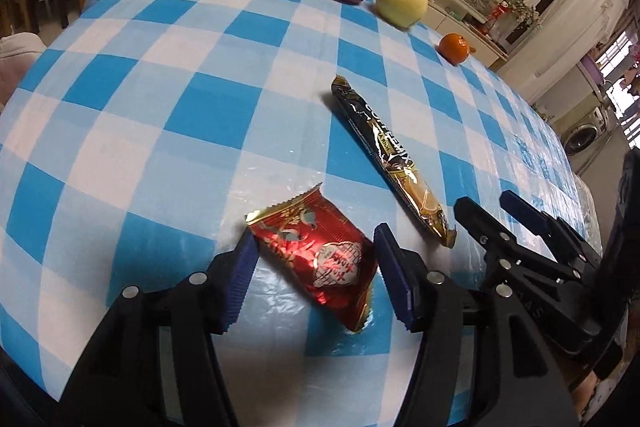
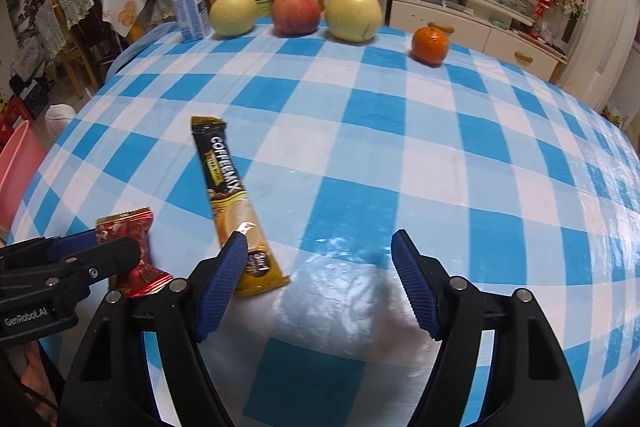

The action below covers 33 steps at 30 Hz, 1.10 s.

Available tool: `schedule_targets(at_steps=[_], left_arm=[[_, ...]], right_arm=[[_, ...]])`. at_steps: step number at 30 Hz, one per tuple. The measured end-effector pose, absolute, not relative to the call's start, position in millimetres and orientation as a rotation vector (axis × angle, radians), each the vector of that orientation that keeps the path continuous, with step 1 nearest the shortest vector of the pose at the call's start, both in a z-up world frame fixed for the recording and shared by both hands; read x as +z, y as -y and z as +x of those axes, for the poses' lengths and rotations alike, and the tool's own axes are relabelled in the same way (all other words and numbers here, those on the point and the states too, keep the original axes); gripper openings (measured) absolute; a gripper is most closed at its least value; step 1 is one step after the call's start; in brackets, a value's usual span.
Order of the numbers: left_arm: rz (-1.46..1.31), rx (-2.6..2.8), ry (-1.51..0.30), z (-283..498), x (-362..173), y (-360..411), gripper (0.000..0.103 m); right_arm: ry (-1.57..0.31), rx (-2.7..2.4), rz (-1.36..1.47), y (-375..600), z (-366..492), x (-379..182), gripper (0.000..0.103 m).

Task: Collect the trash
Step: 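Grasp the red snack packet with the left tool, then grasp the COFFEEMIX stick with the right tool while the left tool holds the red packet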

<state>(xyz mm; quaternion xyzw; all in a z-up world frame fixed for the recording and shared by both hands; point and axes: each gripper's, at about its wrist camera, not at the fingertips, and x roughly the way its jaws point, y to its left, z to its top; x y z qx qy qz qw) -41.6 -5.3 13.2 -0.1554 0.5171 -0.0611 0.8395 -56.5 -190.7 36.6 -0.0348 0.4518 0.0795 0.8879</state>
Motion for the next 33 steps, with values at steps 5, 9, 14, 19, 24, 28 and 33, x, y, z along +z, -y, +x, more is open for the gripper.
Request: schedule_targets(at_steps=[5,9,14,19,24,28,33], left_arm=[[-0.211,-0.074,-1.08,-35.3,12.2,25.6,0.061],[-0.142,-0.064,-1.045,-37.0,11.5,31.2,0.054],[-0.048,-0.082,-0.994,-40.6,10.3,33.3,0.042],[0.018,-0.144,-0.965,-44.1,11.4,32.3,0.037],[-0.016,-0.184,-0.947,-44.8,14.0,13.4,0.037],[-0.041,-0.206,-0.919,-45.4,21.7,-6.9,0.037],[-0.086,-0.227,-0.88,-47.2,30.4,-27.8,0.037]], right_arm=[[-0.927,0.134,-0.051,204.1,-58.1,40.9,0.078],[-0.928,0.134,-0.025,208.8,-58.1,41.8,0.081],[-0.942,0.16,-0.019,200.8,-55.7,39.1,0.083],[-0.957,0.196,-0.009,188.6,-50.4,35.0,0.087],[-0.974,0.232,0.003,175.8,-43.4,30.0,0.087],[-0.987,0.26,-0.007,163.4,-38.8,25.0,0.087],[-0.981,0.278,-0.021,150.9,-34.4,22.8,0.085]])
